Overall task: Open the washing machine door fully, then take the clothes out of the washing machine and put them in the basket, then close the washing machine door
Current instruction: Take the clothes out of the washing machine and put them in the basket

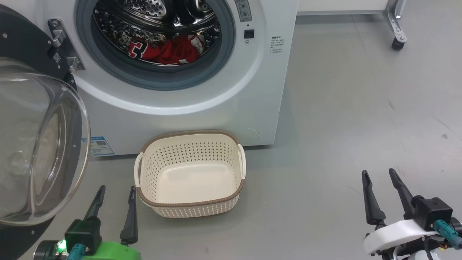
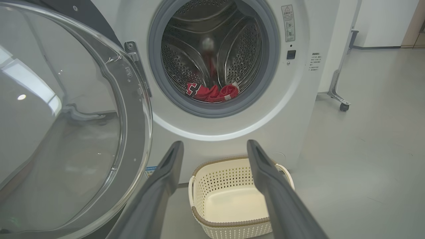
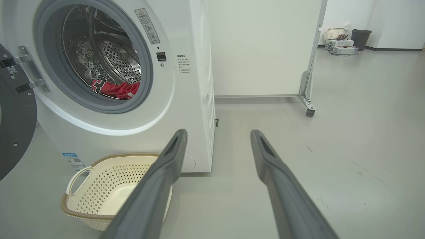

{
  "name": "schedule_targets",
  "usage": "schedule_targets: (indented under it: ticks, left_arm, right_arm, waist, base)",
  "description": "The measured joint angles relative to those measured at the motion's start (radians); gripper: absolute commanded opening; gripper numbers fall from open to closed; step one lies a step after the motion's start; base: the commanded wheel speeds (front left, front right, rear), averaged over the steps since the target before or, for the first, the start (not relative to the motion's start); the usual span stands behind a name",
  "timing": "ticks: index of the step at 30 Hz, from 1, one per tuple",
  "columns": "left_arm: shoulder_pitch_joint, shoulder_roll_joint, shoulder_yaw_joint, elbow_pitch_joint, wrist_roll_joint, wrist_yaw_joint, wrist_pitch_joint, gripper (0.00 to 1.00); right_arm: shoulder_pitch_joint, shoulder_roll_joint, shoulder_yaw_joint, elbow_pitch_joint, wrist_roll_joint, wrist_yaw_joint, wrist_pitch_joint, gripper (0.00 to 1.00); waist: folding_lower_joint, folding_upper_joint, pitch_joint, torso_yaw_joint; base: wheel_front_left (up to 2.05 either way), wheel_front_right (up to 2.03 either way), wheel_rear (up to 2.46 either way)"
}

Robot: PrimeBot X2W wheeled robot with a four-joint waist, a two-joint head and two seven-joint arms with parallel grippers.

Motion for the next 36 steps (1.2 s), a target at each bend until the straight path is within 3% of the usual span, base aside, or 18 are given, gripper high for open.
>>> schedule_targets:
  ticks: [36]
  left_arm:
    - [0.003, 0.003, 0.0, -0.015, 0.024, 0.009, 0.009, 1.0]
  right_arm:
    - [0.003, 0.0, 0.002, -0.005, 0.003, 0.0, 0.0, 1.0]
  waist:
    - [0.0, 0.0, 0.004, -0.003]
  base:
    - [0.95, -0.95, 0.0]
